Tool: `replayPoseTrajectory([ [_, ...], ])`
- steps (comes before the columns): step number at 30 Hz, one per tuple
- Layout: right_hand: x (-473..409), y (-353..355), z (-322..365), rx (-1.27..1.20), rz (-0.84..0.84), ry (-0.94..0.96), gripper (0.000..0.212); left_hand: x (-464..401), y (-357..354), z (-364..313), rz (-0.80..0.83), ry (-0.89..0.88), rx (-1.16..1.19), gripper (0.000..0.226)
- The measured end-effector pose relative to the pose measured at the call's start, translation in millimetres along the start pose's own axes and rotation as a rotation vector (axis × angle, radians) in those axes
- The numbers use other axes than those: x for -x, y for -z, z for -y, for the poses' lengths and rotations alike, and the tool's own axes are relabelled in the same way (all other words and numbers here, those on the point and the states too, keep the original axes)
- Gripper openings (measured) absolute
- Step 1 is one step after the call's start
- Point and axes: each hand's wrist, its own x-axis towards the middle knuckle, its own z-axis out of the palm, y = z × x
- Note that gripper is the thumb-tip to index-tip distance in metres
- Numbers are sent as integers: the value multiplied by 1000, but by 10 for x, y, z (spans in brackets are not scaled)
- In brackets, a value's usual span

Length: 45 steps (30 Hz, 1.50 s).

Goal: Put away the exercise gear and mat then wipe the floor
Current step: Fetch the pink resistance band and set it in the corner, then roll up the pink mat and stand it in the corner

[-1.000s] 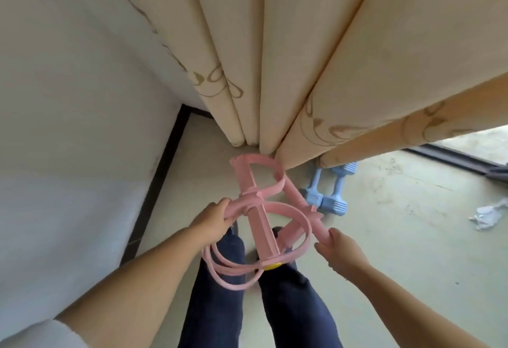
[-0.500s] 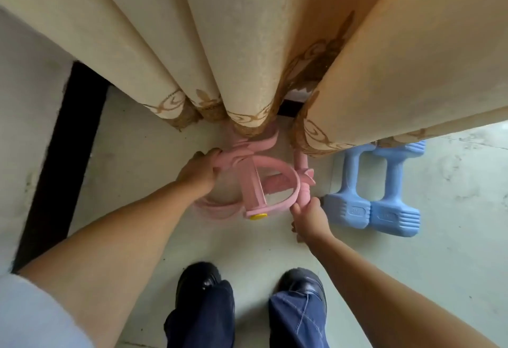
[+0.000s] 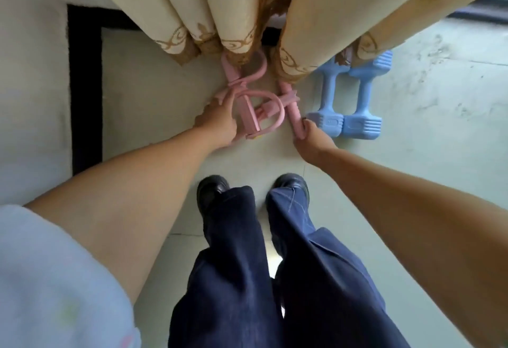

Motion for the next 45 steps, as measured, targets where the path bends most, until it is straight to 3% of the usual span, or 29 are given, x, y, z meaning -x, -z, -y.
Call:
replayPoseTrajectory([
  [4,1075,367,194,125,-93,72,57,1001,500,-317,46,-41,-22,64],
  [10,2737,1183,621,251,-153,189,46,2719,1592,-889,-73,-51,-150,54],
  [15,3918,1732,1002,263,-338,361,45,3825,2176,-1128,-254,-114,-163,54],
  [24,4584,2017,1429,485,-349,597,51,4583,2641,-1281,-434,2,-130,57],
  [32,4614,2485,1519,856,-265,986,52,4956,2259,-1403,-629,441,176,58],
  [36,4747,2574,1388,1079,-194,1152,51,5333,1697,-1747,-610,638,360,60],
  [41,5077,2162,1248,1353,-86,1411,53,5973,1076,-2012,-684,888,539,58],
  [45,5567,1598,943,1515,37,1706,52,6617,392,-2167,-710,1184,627,58],
])
